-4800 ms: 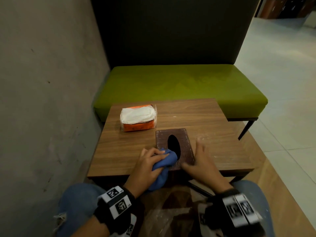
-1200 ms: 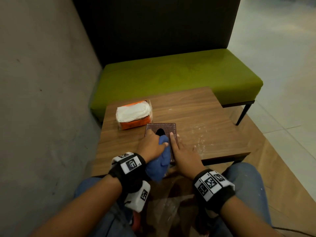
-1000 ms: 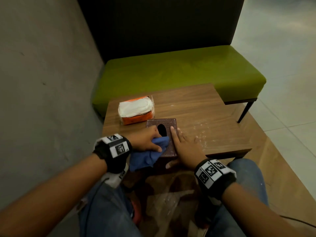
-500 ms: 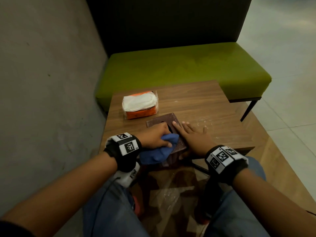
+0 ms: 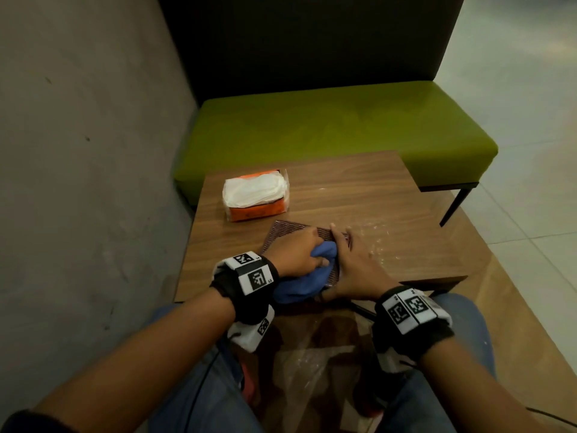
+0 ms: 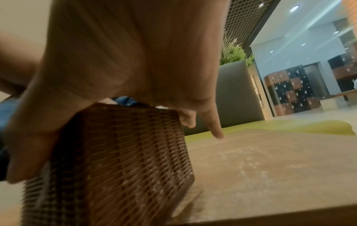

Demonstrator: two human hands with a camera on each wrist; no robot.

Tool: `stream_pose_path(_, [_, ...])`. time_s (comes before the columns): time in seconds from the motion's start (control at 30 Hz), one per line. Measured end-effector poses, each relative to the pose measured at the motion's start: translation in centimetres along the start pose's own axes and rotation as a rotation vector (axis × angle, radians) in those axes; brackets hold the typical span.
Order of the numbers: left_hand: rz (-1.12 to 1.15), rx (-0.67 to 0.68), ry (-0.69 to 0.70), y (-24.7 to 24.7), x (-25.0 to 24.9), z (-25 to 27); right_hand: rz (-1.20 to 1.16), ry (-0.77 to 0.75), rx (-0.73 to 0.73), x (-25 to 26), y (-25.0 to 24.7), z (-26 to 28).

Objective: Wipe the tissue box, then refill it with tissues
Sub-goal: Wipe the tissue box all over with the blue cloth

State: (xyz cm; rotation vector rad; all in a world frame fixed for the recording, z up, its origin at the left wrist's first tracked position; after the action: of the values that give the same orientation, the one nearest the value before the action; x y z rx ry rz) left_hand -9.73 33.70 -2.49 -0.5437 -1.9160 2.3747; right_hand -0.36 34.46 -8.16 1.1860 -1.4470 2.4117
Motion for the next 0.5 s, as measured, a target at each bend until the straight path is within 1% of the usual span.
stream_pose_path(0.1, [-0.023, 0.153, 0.119, -0.1, 0.9, 0.0, -0.012, -0.074, 0.01, 0.5, -0.8, -0.5])
stream_pose_path(0.17, [-0.096, 0.248, 0.164, -0.5, 2.6, 0.2, -0.017, -0.091, 0.034, 0.4, -1.0, -0.5])
stream_pose_path(0.27, [-0.201, 0.337, 0.143, -0.9, 5.2, 0.4, -0.023, -0.095, 0.04, 0.3, -0.9, -0.7])
stream_pose_path(0.33, [-0.237, 0.39, 0.134, -0.9, 5.4, 0.2, -0.026, -0.095, 0.042, 0.3, -0.9, -0.8])
stream_pose_path(0.43, [-0.208, 0.557, 0.066, -0.5, 5.4, -0.4, -0.031, -0.087, 0.061, 0.1, -0.6, -0.8])
stream_pose_path(0.47, [-0.189, 0.589, 0.047, -0.5, 5.5, -0.5, -0.033, -0.084, 0.062, 0.0, -0.6, -0.8])
stream_pose_path(0.5, [-0.182, 0.592, 0.032, -0.8, 5.6, -0.5, -0.036, -0.079, 0.055, 0.0, -0.6, -0.7])
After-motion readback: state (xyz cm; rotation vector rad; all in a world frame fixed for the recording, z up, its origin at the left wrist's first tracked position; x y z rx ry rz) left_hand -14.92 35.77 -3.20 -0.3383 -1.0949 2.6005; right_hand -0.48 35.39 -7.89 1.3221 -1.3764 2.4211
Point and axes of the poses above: each hand's wrist, its own z-axis away from the middle knuckle, its own y-axis out of the palm, x = y × z, the point moved 8 cm from there along -z, towards the middle knuckle, and after that the axes turned 8 degrees about -z, right-handed, at the moved point
